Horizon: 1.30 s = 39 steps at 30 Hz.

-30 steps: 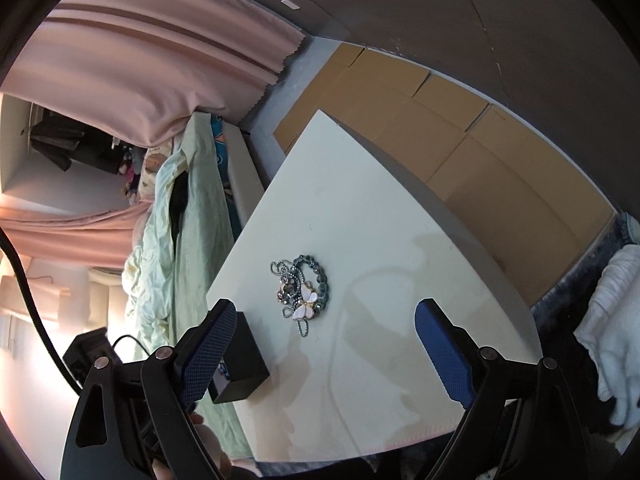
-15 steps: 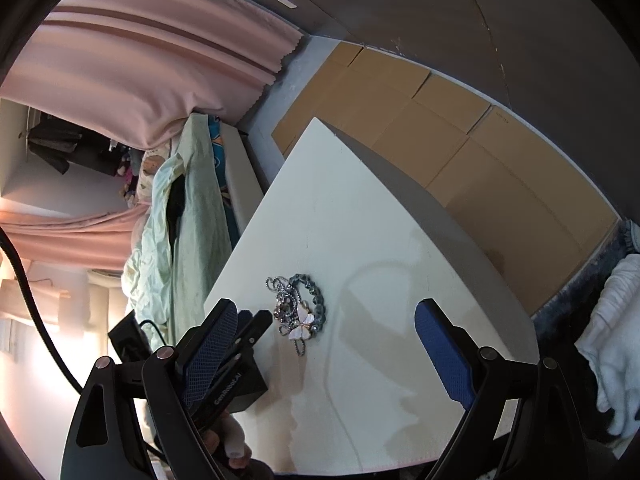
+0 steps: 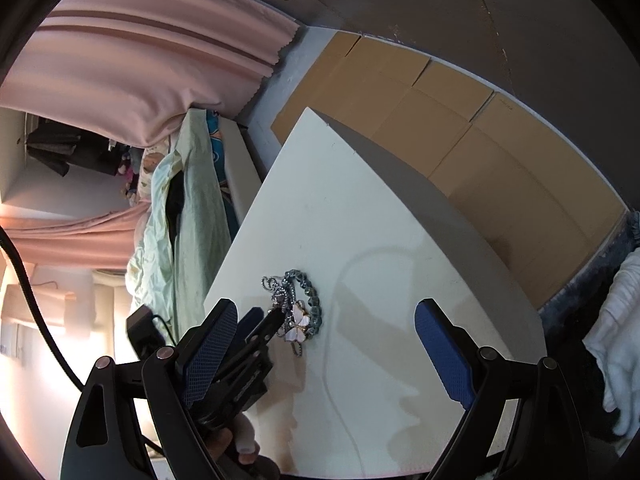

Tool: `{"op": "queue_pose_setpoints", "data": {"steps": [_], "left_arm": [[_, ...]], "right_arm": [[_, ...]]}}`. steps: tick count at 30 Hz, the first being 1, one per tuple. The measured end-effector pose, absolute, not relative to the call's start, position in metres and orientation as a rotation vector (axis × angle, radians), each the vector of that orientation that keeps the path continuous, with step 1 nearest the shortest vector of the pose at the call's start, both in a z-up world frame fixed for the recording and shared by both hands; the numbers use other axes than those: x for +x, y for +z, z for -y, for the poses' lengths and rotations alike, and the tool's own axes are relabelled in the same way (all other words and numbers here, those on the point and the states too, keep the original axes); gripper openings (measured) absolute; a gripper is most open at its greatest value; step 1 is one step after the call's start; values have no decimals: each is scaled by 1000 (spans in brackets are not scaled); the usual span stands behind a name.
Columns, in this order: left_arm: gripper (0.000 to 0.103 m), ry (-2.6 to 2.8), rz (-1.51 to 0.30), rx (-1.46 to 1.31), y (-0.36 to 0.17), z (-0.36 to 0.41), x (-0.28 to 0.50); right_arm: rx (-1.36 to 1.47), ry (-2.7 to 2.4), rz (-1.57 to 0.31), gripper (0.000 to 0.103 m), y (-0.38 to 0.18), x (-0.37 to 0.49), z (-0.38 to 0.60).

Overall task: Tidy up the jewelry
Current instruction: 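Move the left tool to the silver chains and grasp a chain pendant, then lift the silver chain with the left tool while the right tool grasps the bead bracelet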

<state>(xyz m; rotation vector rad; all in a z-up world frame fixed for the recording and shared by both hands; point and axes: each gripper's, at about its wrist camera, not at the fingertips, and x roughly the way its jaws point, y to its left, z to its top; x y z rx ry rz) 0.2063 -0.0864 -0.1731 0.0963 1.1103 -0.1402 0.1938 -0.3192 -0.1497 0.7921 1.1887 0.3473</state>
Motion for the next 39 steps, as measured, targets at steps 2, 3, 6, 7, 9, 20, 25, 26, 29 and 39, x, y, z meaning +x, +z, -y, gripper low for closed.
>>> {"op": "queue_pose_setpoints", "data": {"steps": [2,3,6,7,9,20,25,26,29,39], "left_arm": [[39,-136,-1121,88,-175,86,211],[37,-143,-1117,74,-174,84,211],[29,-159,-1106,78,-173,86,208],[23,-165,-1105,81,-172,87,208],[16,-171,-1113,71,-171,86,206],[16,-184,-1017,-37,-132,63,188],[16,-186,-951,-74,-107,51,178],[16,-187,-933,-83,-100,48,176],[16,-189,-889,-100,-85,41,168],[16,-175,-799,-128,-53,22,157]], "right_arm": [[787,347,-1192,92,-150,194,318],[786,349,-1194,92,-150,194,317],[777,355,-1196,92,-150,195,312],[772,357,-1196,92,-150,195,311],[760,367,-1198,92,-150,196,306],[616,415,-1243,61,-158,204,265],[526,402,-1255,40,-162,208,246],[511,395,-1256,40,-163,209,243],[463,374,-1259,39,-166,215,233],[298,330,-1273,30,-173,229,202]]}}
